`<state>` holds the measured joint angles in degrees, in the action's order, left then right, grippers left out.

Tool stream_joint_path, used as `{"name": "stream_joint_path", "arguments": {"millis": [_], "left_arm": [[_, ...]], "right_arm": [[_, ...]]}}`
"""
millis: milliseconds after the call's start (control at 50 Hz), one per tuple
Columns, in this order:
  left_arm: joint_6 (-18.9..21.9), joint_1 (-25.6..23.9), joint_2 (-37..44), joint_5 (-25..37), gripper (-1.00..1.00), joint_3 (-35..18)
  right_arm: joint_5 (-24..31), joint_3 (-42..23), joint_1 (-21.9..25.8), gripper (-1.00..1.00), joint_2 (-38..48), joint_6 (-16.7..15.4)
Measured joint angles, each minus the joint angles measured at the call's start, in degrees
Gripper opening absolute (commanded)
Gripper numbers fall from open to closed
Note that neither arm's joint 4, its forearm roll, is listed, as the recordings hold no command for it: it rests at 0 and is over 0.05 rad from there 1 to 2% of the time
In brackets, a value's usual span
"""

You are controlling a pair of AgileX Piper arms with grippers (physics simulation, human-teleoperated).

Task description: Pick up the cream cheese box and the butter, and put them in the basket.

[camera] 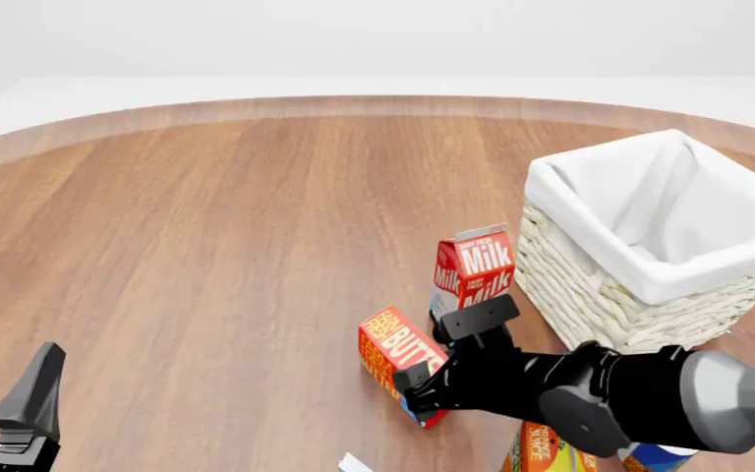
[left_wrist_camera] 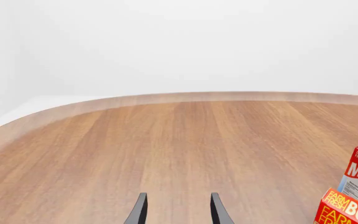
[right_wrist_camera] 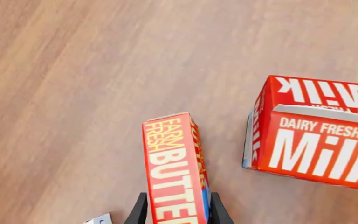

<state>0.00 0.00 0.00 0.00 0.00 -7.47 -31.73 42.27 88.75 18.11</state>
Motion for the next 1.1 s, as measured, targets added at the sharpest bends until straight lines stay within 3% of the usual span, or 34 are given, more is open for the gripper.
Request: {"name": "stream_joint_path", "arguments": {"millis": [120,140,520,1100], "left_arm": [[0.00,0.00,0.00,0.00,1.00,0.00],[0.00,0.00,0.00,0.00,1.00,0.00],[0.00,0.00,0.00,0.00,1.00,0.00],[0.00,0.00,0.00,0.00,1.00,0.00]], "right_arm": [[-0.21,0.08,-0.02,1.00,0.25,0.01],[-0.22,0.09,-0.05,-1.00,0.30,-0.01],[2.58,-0.39,-0.52,-1.00,-2.30,-2.28],[15.95,-5.53,0.96,-1.00,-15.18,-5.95]]}}
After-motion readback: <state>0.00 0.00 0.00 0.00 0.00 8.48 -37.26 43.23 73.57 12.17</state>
